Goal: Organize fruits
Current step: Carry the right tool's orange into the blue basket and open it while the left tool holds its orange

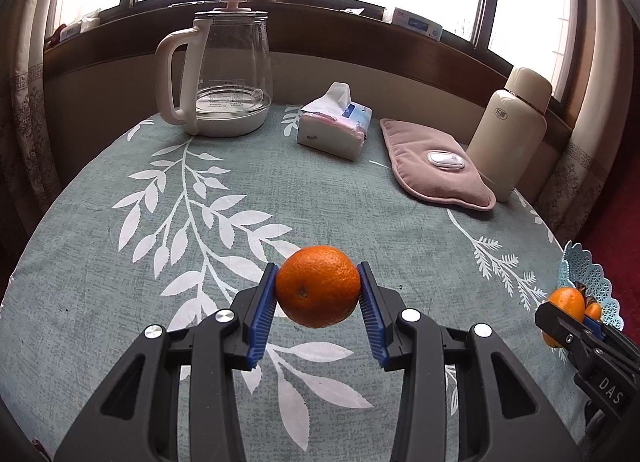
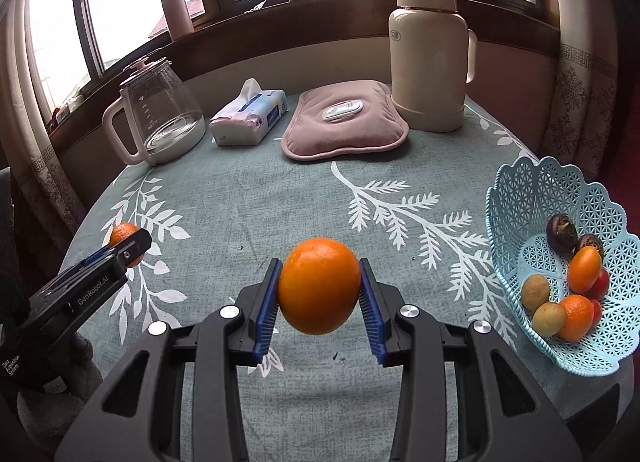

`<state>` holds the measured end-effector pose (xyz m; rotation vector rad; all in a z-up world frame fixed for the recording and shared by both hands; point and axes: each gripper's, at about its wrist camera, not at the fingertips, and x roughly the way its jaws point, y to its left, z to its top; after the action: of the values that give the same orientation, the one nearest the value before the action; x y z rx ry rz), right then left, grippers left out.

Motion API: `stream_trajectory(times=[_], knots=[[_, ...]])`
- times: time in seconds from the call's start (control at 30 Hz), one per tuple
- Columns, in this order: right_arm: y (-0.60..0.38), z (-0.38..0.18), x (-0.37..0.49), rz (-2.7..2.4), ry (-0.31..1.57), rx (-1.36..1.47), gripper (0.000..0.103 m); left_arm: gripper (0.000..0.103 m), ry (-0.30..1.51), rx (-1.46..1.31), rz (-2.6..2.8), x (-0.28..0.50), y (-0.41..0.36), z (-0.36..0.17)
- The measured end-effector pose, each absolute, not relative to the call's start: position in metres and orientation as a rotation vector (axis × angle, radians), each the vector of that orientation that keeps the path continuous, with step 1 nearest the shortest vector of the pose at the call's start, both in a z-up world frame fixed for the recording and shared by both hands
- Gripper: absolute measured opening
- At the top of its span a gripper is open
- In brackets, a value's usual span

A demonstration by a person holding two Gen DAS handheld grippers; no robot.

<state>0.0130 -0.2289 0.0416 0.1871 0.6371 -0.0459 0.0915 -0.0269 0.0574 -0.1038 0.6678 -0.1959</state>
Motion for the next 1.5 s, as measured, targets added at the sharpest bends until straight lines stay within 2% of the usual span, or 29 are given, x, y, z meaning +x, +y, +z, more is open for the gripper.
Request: stream_trajectory(times=[0.6, 1.33, 1.43, 1.5], knots=[[-0.305, 0.054, -0.023, -0.229, 0.577, 0.270, 0.039, 0.040, 0.671, -0.085, -0.214, 0.088, -0.034, 0.055], [-0.357, 0.029, -0.049, -0.360, 0.623, 0.332, 0.039, 0.040, 0.674, -0.046, -0.231, 0.081, -0.048, 0.050], [-0.359, 0.030, -0.051, -0.364, 0.614, 0.338, 0.043, 0.040, 0.675, -0.041, -0.231, 0.081, -0.049, 0.050], [-0.360, 0.032, -0.054, -0.371, 0.601, 0.346, 0.053, 0.040, 0.675, -0.038, -0.231, 0.081, -0.050, 0.049]])
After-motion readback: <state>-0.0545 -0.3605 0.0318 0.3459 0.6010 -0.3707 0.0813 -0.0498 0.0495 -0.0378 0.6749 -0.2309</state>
